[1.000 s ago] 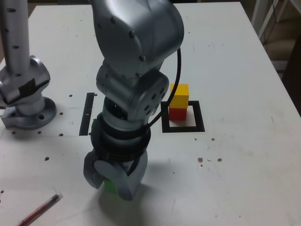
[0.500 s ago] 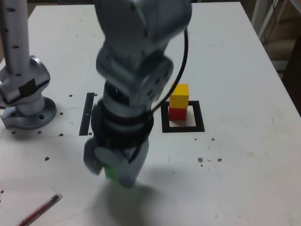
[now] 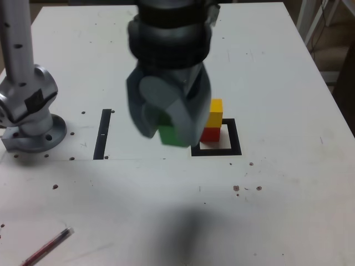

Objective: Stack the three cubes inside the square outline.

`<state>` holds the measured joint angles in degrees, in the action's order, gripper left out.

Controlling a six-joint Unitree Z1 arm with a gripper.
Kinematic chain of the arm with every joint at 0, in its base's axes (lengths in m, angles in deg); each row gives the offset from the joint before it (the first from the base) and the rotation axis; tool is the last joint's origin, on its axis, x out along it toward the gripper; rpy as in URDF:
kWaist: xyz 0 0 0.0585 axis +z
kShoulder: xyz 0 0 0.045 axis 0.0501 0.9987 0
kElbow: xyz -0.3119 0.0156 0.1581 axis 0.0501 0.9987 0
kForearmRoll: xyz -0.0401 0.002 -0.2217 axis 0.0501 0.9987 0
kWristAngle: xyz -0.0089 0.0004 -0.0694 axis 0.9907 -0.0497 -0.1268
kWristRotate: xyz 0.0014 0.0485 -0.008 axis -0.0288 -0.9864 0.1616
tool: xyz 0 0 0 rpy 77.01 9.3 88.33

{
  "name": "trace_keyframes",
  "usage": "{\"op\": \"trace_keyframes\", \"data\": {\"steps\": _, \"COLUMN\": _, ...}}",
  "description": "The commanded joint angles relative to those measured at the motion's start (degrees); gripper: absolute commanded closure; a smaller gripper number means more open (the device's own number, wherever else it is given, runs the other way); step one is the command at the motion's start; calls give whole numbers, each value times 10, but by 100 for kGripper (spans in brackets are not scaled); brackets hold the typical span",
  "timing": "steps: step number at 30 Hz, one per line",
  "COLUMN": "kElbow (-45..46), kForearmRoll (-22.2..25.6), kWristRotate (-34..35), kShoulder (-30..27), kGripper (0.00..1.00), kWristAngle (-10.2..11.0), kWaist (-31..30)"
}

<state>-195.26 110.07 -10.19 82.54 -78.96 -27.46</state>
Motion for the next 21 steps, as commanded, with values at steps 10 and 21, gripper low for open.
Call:
{"op": "trace_keyframes", "data": {"steps": 10, "kElbow": -15, "kForearmRoll": 13, "kWristRotate": -67, "kShoulder": 10, "kGripper": 83, "kWristAngle": 2, "kWaist": 129}}
{"op": "trace_keyframes", "data": {"steps": 21, "kElbow": 21, "kForearmRoll": 9, "kWristRotate": -55, "kShoulder": 24, "kGripper": 83, "kWristAngle": 7, "kWaist": 221}}
